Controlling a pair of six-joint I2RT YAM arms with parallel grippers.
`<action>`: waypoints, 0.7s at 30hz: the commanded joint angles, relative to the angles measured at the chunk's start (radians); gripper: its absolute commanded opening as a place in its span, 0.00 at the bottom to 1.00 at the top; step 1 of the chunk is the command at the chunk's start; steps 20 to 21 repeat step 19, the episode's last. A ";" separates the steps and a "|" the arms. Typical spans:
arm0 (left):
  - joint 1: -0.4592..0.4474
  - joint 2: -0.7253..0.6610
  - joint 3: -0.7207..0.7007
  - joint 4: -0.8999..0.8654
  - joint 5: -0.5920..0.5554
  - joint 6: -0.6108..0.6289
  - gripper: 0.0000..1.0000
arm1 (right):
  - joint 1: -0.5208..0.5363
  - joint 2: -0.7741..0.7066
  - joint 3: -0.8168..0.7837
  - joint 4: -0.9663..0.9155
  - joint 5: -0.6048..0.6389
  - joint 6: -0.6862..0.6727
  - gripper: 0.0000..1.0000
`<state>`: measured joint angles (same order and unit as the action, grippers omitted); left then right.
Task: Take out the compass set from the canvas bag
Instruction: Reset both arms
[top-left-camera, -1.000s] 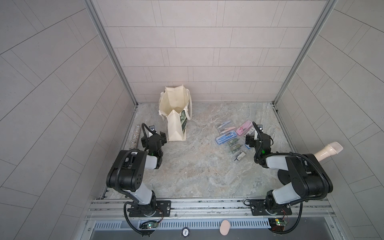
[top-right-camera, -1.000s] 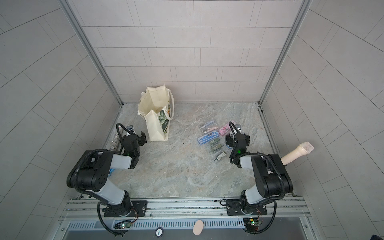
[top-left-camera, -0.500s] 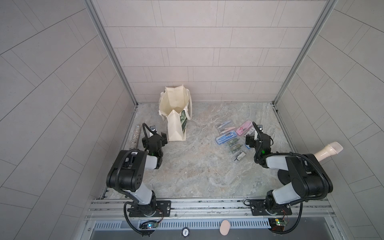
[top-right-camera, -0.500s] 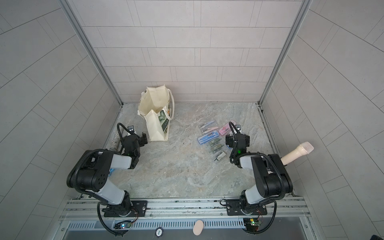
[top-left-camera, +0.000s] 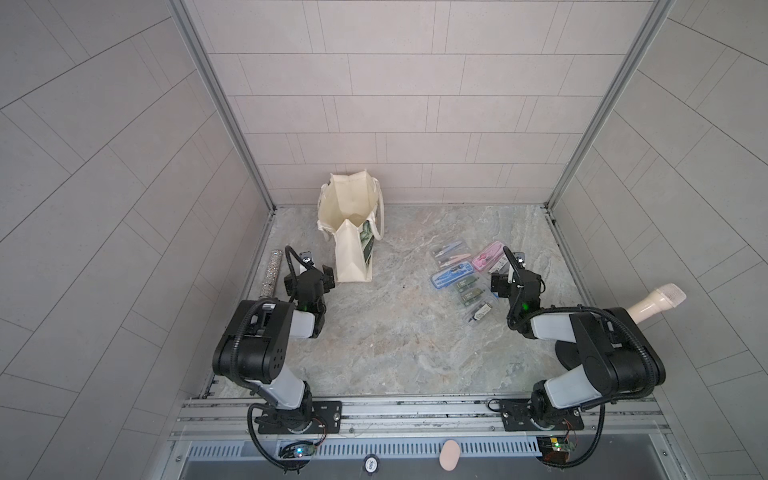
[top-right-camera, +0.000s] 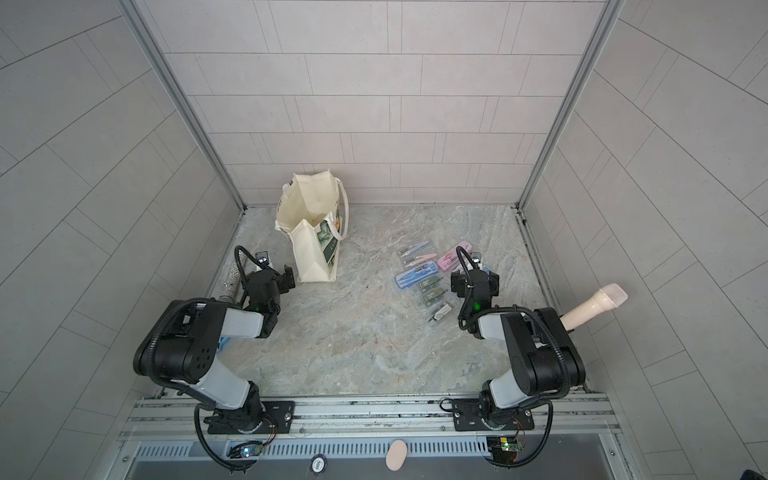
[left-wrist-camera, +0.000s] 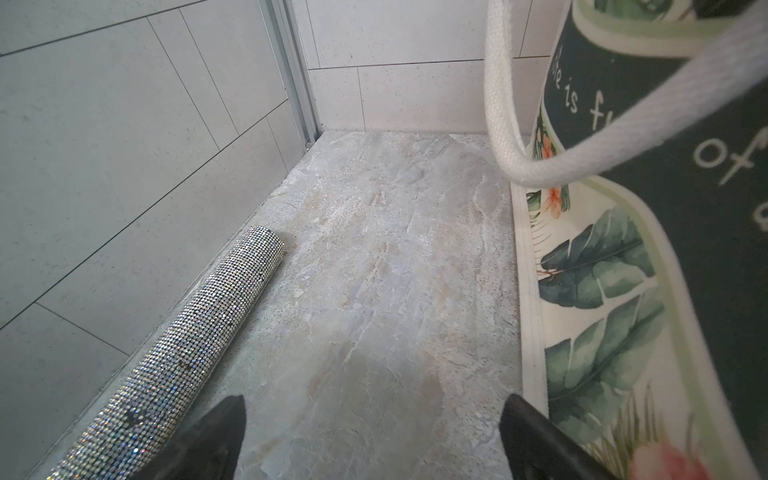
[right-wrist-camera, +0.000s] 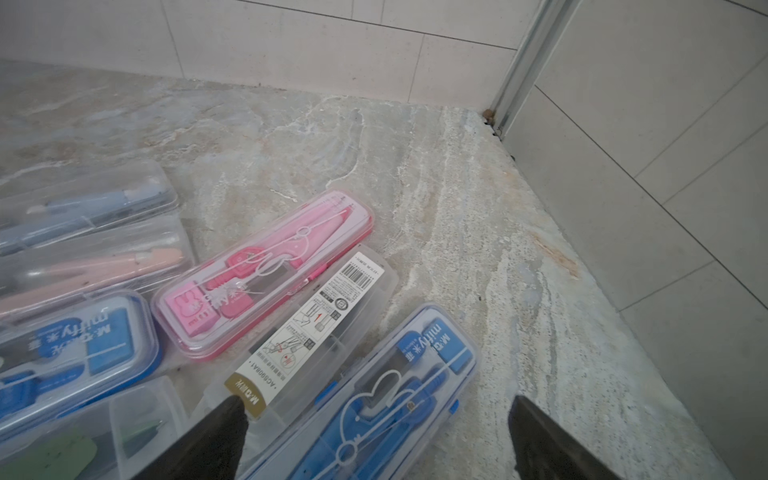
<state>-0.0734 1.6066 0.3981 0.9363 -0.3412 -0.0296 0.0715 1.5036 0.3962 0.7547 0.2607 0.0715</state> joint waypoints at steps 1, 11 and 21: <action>-0.003 -0.015 -0.007 0.009 -0.005 -0.006 1.00 | 0.006 -0.002 0.018 -0.003 0.023 -0.012 1.00; -0.002 -0.015 -0.008 0.008 -0.005 -0.006 1.00 | 0.005 0.001 0.026 -0.016 -0.046 -0.041 1.00; -0.003 -0.016 -0.008 0.009 -0.006 -0.006 1.00 | -0.024 0.004 0.043 -0.045 -0.106 -0.029 1.00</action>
